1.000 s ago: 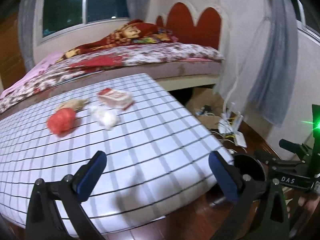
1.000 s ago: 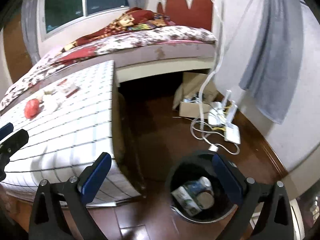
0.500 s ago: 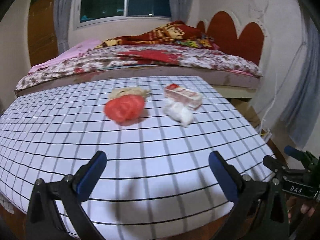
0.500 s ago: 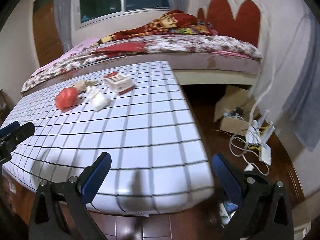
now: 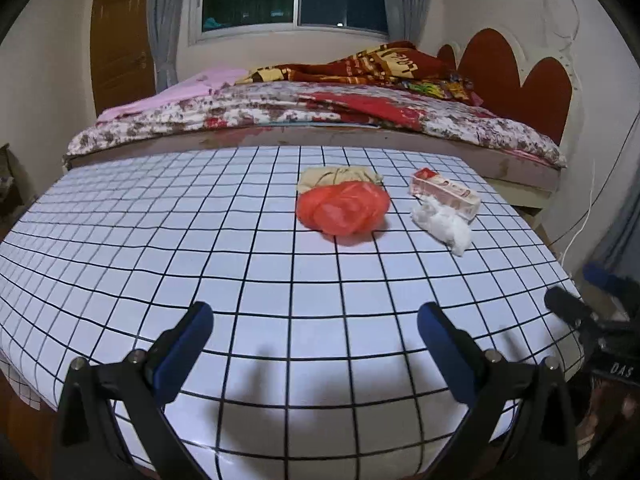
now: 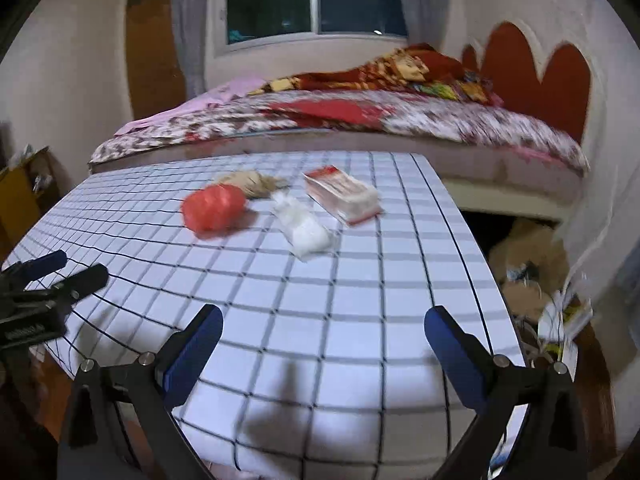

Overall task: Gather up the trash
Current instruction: 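Grasp the red plastic bag with the left tool while the right tool grasps the white tissue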

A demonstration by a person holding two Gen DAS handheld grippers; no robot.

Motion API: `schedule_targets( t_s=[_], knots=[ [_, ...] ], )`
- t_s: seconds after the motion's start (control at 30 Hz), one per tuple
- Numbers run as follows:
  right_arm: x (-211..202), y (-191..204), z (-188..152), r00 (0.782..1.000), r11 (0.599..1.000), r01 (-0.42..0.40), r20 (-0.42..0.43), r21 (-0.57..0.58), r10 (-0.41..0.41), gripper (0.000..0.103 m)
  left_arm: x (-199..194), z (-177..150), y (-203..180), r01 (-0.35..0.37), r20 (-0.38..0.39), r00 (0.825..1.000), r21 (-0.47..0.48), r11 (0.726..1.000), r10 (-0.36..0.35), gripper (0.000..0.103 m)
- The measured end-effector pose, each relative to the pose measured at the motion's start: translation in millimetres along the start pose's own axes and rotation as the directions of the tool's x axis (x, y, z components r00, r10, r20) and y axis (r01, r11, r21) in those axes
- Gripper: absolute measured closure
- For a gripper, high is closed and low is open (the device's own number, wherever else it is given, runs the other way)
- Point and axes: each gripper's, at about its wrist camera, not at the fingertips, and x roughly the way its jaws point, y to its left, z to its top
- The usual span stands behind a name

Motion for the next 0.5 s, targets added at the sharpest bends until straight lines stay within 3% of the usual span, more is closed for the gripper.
schedule_targets(
  t_s=[0.17,0.3,0.37,0.4,0.43,0.5],
  knots=[
    [31.0,10.5,17.9,0.998,0.999,-0.012,-0.055,-0.04,0.01,0.001,15.2,7.4,2.1,-0.01,-0.022,1.0,0.021,1.0,0.01,0.001],
    [58.2,3.0,32.1,0.996,1.0,-0.021,-0.084,-0.001,0.021,0.001,29.1,18.8,-4.2,-0.025,-0.021,0.999,0.039,0.999,0.025,0.001],
    [74.9,-0.1,37.8,0.993,0.999,-0.038,-0.116,0.0,0.038,0.013,36.7,24.4,-6.2,-0.022,-0.018,1.0,0.051,0.998,0.023,0.001],
    [80.8,0.0,39.7,0.991,0.999,-0.046,-0.125,-0.004,0.045,0.029,41.7,27.5,-7.9,-0.019,-0.018,1.0,0.058,0.998,0.02,0.001],
    [88.4,0.7,41.9,0.99,0.999,-0.051,-0.136,-0.01,0.049,0.035,48.0,31.3,-10.2,-0.01,-0.022,1.0,0.065,0.998,0.012,0.001],
    [102.1,1.7,44.8,0.987,0.998,-0.053,-0.151,-0.023,0.049,0.035,57.8,37.1,-11.7,-0.01,-0.025,1.0,0.065,0.998,0.012,0.001]
  ],
)
